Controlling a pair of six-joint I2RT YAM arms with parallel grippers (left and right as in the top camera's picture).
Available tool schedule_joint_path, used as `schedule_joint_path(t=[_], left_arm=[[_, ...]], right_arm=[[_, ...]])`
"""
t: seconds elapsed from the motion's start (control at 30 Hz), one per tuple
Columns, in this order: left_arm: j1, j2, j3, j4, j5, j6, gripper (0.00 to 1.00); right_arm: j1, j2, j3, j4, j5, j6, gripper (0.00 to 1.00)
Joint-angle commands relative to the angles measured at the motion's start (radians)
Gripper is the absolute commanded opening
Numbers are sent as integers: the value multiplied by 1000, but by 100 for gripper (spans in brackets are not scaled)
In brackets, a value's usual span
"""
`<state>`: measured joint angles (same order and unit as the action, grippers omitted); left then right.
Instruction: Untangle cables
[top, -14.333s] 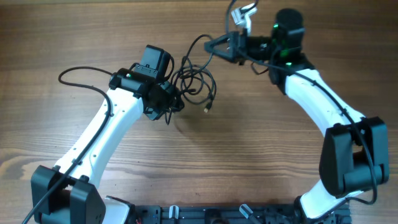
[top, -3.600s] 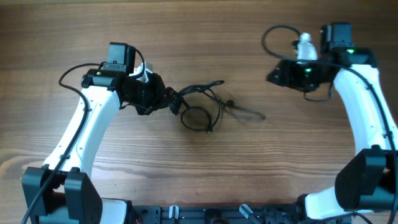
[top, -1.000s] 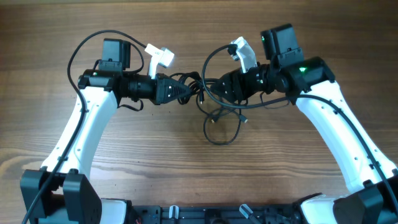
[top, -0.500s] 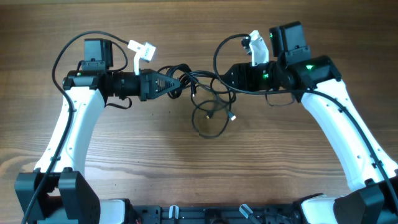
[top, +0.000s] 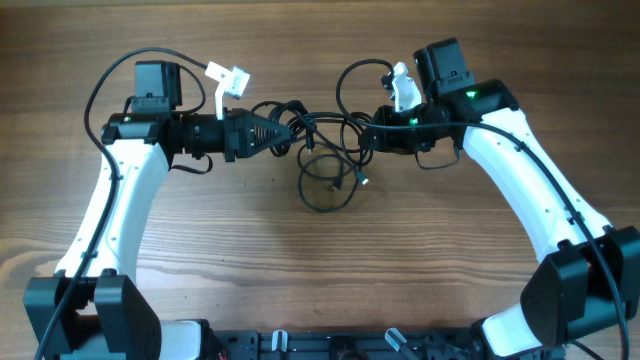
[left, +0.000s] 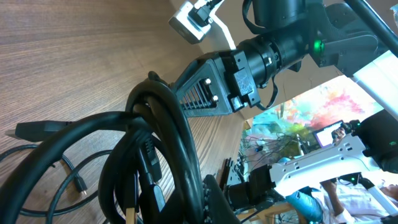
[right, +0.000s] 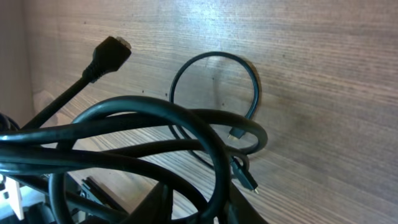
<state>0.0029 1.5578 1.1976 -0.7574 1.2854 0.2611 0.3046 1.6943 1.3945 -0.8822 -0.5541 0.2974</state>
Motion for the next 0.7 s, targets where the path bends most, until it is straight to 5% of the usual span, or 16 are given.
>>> schedule_joint_path(t=[0.0,0.07,0.27,0.53,0.67], left_arm=[[1,-26,2,6,62,23,4],[1,-26,2,-2,29,19,18],[-24,-26,1,-129,-158,20,55],[-145,-18,-1,-167,-445,15,49],[-198,12,-1,-60,-655,-218,49]], right_arm=[[2,10,19,36,-9,2,14],[1,10,19,65,-9,2,5],[2,10,19,73,13,-7,4],[2,10,19,47,23,-37,4],[2,10,19,47,23,-61,4]])
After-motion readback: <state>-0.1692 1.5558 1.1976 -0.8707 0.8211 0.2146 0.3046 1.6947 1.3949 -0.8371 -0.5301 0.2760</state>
